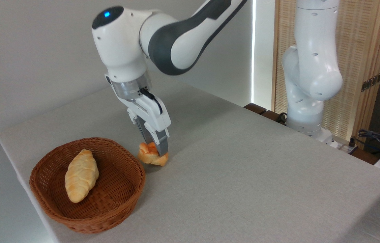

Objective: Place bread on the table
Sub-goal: 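Lift the orange bun out of the basket and lower it beside the basket, then open the gripper to release the bun and raise it away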

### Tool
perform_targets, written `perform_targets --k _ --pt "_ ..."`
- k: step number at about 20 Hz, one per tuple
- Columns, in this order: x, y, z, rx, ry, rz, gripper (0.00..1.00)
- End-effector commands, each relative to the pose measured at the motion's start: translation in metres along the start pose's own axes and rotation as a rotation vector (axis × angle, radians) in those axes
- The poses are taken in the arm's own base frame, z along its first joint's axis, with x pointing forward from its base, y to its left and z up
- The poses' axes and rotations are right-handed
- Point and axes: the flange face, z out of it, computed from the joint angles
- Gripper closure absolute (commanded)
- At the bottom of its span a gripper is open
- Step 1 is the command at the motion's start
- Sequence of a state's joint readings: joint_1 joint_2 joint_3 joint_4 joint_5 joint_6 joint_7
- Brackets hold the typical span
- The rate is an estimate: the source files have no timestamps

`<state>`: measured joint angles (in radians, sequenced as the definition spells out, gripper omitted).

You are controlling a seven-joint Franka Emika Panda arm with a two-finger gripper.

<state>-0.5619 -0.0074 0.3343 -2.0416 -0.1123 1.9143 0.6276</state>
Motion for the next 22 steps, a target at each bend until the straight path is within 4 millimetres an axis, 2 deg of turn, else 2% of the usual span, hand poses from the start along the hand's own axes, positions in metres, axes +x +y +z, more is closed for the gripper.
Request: perform_targets --k 1,10,13,18,20,22 --pt "-0.002 0.005 0.01 0.009 0.018 0.041 0.0" --pt "-0.001 0.006 0.016 0.001 0.0 0.048 0.0" --pt "0.003 0.005 0.005 0.014 0.02 0.049 0.0" --pt "0.014 0.006 -0.059 0.073 0.122 0.058 0.0" --pt "0.014 0.008 -0.094 0.101 0.175 0.058 0.0" --pt "0.008 0.005 -0.114 0.118 0.184 0.057 0.0"
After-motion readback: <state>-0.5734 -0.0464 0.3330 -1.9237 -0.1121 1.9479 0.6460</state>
